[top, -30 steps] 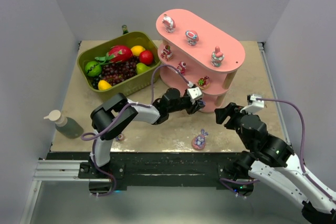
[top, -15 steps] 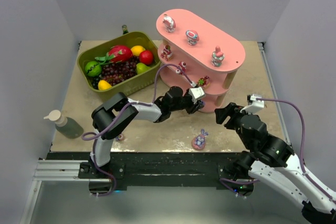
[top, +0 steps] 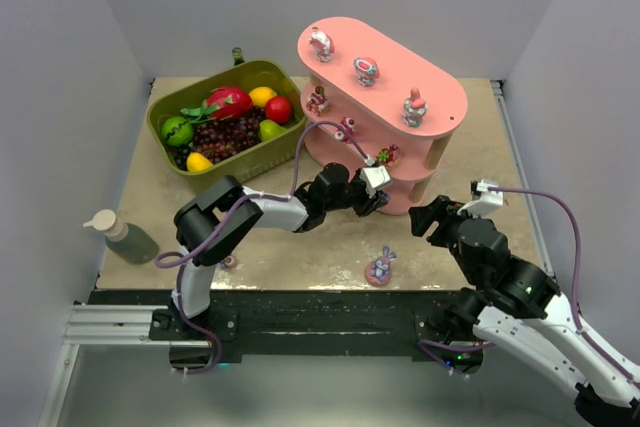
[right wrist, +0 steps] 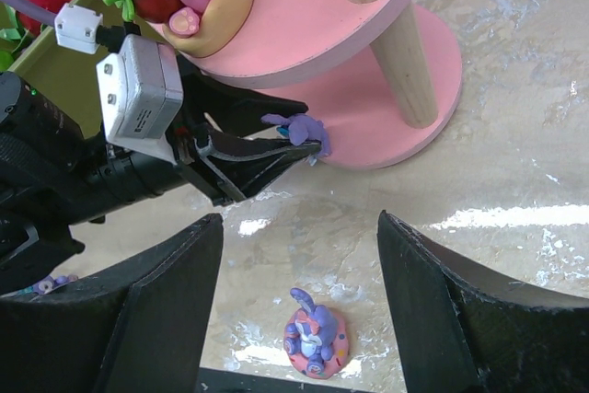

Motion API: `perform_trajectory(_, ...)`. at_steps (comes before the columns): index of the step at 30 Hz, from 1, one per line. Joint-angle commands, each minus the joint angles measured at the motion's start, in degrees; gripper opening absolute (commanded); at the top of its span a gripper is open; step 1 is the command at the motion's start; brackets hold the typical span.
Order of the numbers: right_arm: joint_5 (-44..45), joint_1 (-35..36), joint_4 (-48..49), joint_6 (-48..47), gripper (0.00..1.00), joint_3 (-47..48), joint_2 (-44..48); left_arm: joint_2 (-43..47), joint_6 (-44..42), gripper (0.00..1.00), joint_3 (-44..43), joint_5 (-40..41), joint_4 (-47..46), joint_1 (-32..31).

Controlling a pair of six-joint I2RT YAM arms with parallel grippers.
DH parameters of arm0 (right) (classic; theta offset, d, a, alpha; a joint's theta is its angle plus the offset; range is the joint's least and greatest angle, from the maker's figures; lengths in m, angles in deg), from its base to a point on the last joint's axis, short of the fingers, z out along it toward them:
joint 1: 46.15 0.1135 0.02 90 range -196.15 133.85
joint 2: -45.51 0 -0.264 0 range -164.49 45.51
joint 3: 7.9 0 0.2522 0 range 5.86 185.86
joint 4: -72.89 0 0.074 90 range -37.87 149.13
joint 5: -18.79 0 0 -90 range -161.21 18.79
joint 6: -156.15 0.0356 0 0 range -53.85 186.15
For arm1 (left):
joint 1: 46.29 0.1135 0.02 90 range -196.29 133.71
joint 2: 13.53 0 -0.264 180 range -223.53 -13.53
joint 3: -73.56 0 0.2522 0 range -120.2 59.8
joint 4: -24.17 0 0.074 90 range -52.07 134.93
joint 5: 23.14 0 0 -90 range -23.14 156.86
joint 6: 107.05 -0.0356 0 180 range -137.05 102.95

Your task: Place and organize the plastic toys onto the shelf

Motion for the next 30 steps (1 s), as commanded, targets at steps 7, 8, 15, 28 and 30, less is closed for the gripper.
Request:
perform_trajectory(7,1.35,-0.14,0.74,0.38,0.72,1.92,0.11,0.13,-3.31,0.13,-2.48,2.76,2.17,1.22)
perform_trajectory(8,1.35,-0.14,0.74,0.29,0.72,1.84,0.11,-0.04,-2.97,0.16,-2.48,2.93,2.08,1.22)
perform_trajectory(15,1.35,-0.14,0.74,0.38,0.72,1.84,0.02,-0.57,-1.03,0.43,-2.13,2.76,-1.35,1.3)
perform_trajectory(28,1.35,-0.14,1.09,0.29,0.72,1.49,-0.24,-1.45,0.55,0.56,-3.36,1.97,-4.08,1.3)
perform_trajectory(30,1.35,-0.14,1.18,0.21,0.72,1.49,-0.33,-1.54,0.64,0.55,-3.36,2.14,-4.17,1.3)
